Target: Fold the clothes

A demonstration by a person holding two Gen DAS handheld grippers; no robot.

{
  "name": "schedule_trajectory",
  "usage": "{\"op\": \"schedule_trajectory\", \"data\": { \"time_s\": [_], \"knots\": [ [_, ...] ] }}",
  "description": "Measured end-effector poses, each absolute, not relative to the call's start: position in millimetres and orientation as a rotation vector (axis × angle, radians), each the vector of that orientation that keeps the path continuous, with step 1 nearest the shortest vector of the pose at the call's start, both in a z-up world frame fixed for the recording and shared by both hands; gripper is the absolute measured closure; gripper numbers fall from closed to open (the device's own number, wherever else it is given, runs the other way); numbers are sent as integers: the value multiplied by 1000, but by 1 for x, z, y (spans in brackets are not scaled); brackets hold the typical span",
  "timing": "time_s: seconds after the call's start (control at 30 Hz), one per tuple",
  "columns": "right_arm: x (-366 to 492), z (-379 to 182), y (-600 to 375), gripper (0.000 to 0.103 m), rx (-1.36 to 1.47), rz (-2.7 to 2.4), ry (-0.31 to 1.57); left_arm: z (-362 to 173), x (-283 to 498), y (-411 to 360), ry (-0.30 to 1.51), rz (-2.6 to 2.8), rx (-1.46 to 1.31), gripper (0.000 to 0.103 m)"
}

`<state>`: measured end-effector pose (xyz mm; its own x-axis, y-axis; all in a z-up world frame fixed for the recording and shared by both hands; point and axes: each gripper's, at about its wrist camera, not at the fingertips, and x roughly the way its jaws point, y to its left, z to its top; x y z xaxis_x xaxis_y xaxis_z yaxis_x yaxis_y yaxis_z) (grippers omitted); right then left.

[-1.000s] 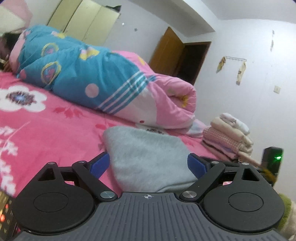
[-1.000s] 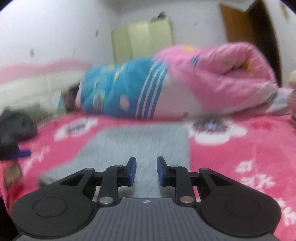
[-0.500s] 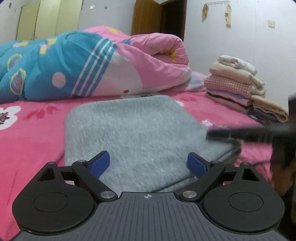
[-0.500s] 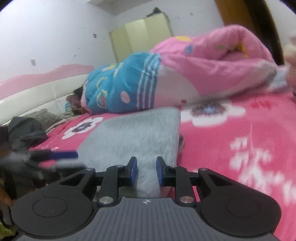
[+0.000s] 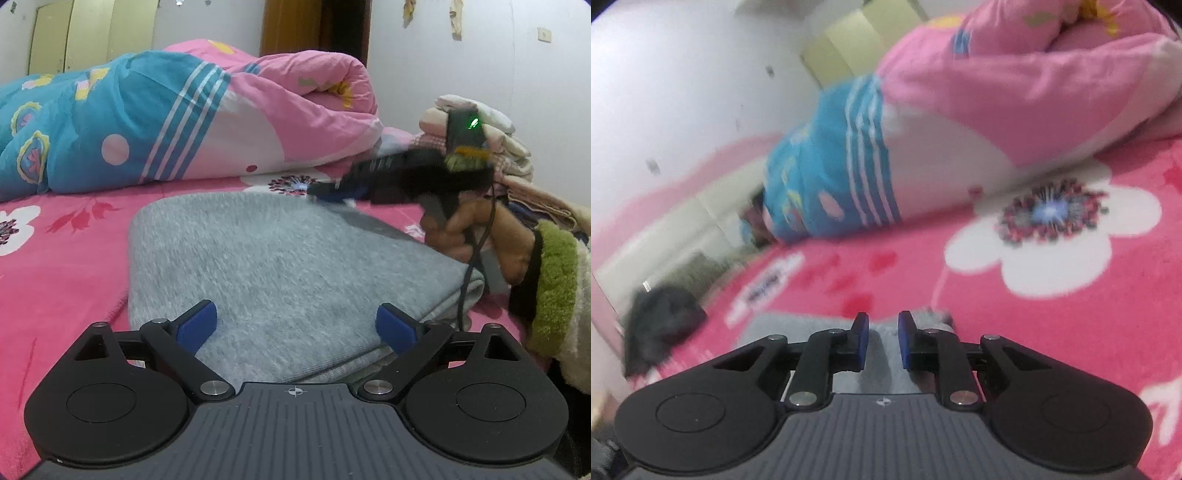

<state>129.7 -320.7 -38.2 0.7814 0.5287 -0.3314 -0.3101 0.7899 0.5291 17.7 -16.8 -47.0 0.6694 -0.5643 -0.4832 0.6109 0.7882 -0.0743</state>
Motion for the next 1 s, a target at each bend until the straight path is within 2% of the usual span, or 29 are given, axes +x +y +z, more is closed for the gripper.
{"op": "schedule_trajectory", "data": {
  "time_s": [0.13, 0.23, 0.43, 0.63, 0.77, 1.0],
  "knots": [
    [139, -40, -321, 84, 506, 465, 491, -47, 19, -15, 519, -670, 92, 8],
    [152, -59, -325, 86, 524, 395, 574, -45, 19, -15, 518, -667, 93, 8],
    [76, -19, -351, 84, 557, 426, 455, -35, 9, 3, 490, -656, 37, 8],
    [-9, -11, -331, 84, 456, 478, 431, -33, -4, 32, 456, -581, -20, 8],
    [-22, -49, -300, 84, 335, 429, 490, -41, -2, 45, 495, -522, -57, 11],
    [-42, -10, -293, 83, 277, 397, 363, -38, -7, 77, 492, -471, -194, 13]
  ]
}}
